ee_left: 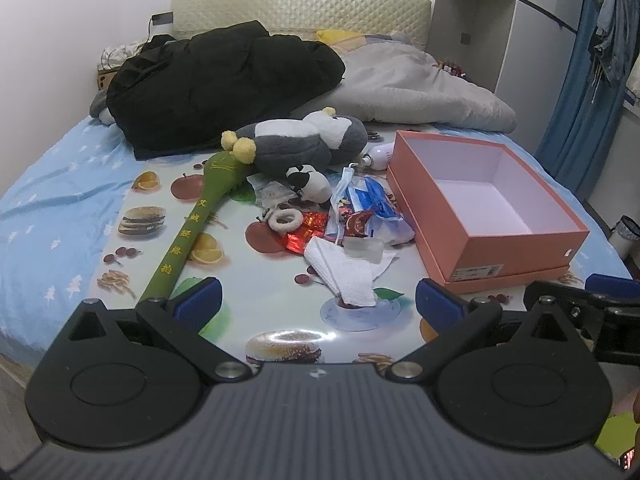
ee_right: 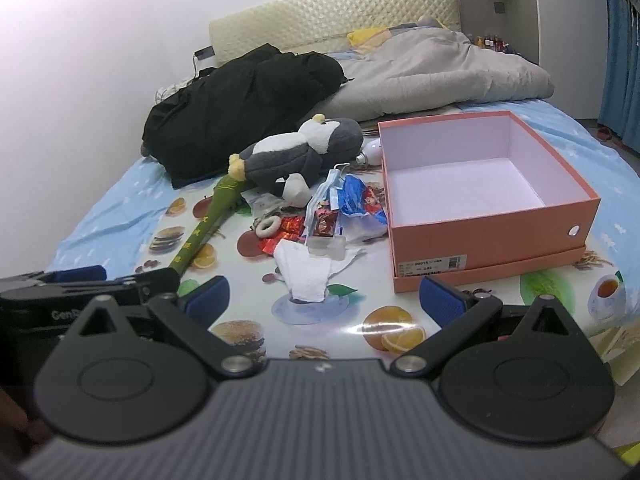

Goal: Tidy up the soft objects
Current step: 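Move the left tool toward the white tissue beside the candy pile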

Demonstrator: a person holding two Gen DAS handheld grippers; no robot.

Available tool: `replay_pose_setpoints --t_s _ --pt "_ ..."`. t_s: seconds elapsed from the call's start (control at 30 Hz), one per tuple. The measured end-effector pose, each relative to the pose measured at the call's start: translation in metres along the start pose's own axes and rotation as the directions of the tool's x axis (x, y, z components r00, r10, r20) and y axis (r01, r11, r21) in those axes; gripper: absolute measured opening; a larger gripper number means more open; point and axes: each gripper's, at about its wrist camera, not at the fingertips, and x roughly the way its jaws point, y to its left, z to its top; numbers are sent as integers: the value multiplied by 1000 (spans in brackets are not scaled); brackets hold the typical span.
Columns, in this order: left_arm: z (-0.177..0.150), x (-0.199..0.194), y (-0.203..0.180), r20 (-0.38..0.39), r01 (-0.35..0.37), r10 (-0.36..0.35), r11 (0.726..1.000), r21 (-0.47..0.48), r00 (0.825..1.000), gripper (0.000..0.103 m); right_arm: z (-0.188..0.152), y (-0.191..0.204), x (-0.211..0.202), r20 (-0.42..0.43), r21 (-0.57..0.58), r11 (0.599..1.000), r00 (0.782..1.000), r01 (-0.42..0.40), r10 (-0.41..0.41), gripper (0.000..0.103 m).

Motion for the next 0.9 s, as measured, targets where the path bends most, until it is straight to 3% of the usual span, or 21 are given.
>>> replay_pose_setpoints --t_s 0.47,0.77,0.9 --pt "0 1 1 4 -7 7 1000 -2 1000 103 -4 2 0 21 -10 1000 1000 -5 6 103" --pt "-7 13 8 -14 -16 16 1000 0 1000 103 -9 0 17 -43 31 999 998 -39 40 103" --pt "-9 19 15 -17 -29 29 1000 -9 999 103 -5 2 21 -33 15 999 999 -40 41 103"
